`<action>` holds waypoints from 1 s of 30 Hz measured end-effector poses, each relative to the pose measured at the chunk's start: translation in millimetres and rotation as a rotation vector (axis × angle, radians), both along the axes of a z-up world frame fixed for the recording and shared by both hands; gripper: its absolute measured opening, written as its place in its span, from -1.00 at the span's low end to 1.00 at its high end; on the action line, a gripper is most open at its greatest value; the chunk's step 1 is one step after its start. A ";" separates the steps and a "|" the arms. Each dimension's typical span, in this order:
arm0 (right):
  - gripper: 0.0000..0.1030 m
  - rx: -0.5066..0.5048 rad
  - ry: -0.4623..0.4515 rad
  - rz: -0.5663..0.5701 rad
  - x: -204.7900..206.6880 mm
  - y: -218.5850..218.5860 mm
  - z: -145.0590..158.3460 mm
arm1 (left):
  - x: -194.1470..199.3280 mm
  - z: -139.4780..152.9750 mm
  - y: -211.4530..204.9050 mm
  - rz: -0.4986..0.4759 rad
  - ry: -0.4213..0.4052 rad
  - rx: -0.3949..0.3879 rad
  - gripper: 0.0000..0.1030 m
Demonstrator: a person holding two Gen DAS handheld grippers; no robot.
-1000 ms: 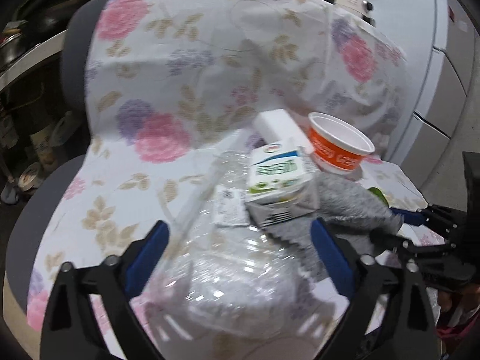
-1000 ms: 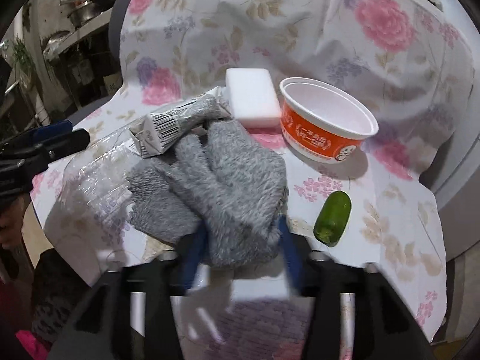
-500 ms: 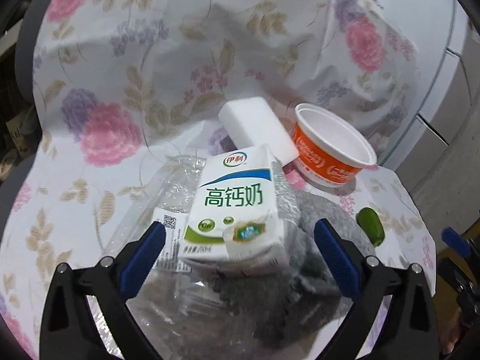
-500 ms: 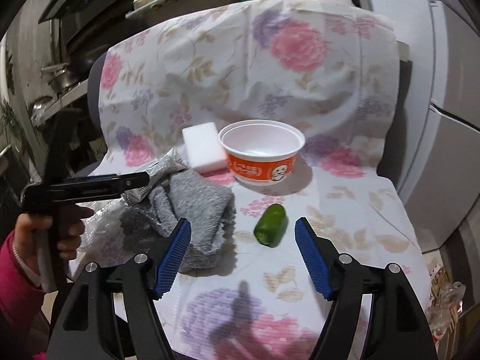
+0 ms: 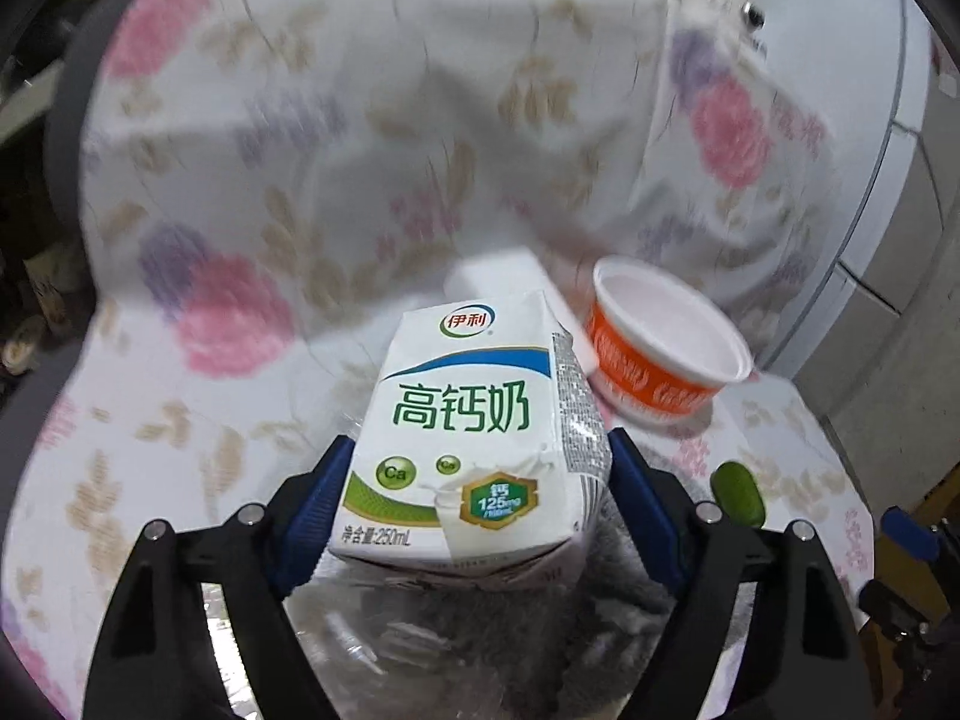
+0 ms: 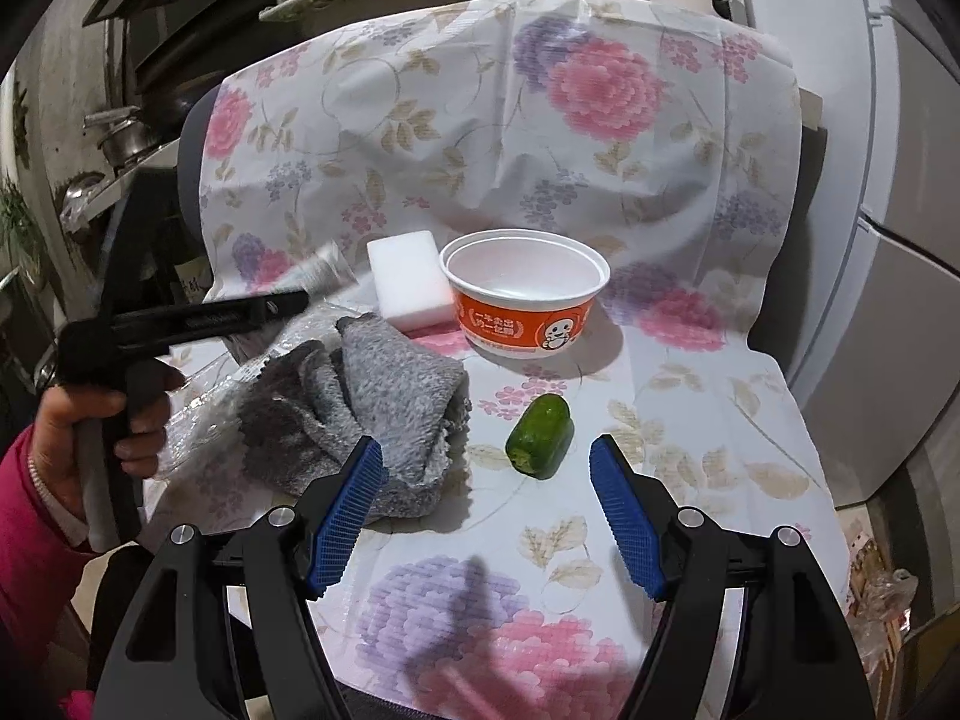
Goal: Collect trash
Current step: 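Grasp the white milk carton with the left gripper while the right holds the glove, then lift the glove and milk carton and carry both toward the bin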
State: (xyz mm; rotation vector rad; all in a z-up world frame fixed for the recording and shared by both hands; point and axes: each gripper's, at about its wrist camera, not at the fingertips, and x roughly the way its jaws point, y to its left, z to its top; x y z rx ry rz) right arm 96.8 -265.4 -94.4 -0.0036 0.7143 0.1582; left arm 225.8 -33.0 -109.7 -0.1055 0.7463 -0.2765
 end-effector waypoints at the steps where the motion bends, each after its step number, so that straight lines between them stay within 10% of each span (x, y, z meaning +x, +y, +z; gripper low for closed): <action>1: 0.41 0.001 0.000 0.004 0.0 1.7 0.9 | -8.8 7.6 4.1 0.010 -0.030 0.014 0.56; 16: 0.47 -0.134 0.153 0.226 74.3 81.0 -51.1 | -84.1 10.3 94.2 0.182 -0.034 0.110 0.57; 20: -0.63 -0.179 0.234 0.237 95.3 93.1 -68.6 | -93.0 4.1 99.3 0.169 -0.039 0.101 0.57; 30: -0.72 -0.233 0.182 0.189 163.9 129.6 -66.6 | -86.6 -5.0 110.0 0.202 -0.030 0.093 0.57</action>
